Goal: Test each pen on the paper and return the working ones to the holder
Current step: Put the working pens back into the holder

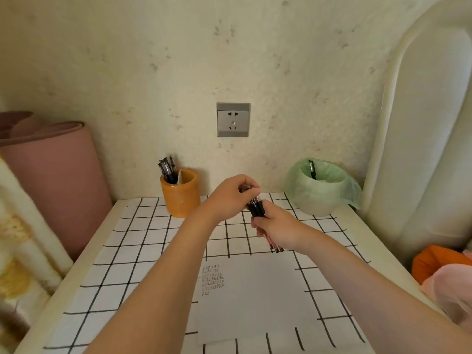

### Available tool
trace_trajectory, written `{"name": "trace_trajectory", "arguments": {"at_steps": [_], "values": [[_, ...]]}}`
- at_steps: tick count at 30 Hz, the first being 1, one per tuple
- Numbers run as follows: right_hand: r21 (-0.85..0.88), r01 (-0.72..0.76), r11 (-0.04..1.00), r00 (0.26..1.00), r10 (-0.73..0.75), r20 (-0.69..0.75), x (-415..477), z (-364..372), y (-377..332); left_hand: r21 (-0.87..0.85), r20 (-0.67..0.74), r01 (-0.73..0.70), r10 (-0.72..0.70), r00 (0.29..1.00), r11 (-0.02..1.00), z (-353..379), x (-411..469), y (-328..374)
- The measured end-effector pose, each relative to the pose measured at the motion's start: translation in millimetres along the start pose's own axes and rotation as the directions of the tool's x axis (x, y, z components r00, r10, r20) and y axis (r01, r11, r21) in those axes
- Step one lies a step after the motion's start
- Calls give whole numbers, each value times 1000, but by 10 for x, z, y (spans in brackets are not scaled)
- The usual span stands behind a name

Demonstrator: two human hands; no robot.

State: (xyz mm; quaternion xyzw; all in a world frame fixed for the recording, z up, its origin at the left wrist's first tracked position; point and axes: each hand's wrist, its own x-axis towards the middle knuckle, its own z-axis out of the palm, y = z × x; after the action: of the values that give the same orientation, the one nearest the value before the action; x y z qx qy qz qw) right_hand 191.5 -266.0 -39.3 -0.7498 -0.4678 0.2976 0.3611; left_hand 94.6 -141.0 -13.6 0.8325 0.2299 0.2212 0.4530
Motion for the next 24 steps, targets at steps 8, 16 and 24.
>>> {"name": "trace_trajectory", "arguments": {"at_steps": [8, 16, 24], "values": [[12, 133, 991, 987, -134, 88, 453, 295, -470, 153, -25, -29, 33, 999, 988, -704, -7, -92], [20, 247, 969, 967, -248, 59, 1036, 505, -949, 89, -235, -80, 99, 967, 993, -1364, 23, -334], [449, 259, 855, 922, -81, -378, 1582, 752, -1244, 209, -588, 93, 49, 807, 974, -1572, 28, -1039]]}}
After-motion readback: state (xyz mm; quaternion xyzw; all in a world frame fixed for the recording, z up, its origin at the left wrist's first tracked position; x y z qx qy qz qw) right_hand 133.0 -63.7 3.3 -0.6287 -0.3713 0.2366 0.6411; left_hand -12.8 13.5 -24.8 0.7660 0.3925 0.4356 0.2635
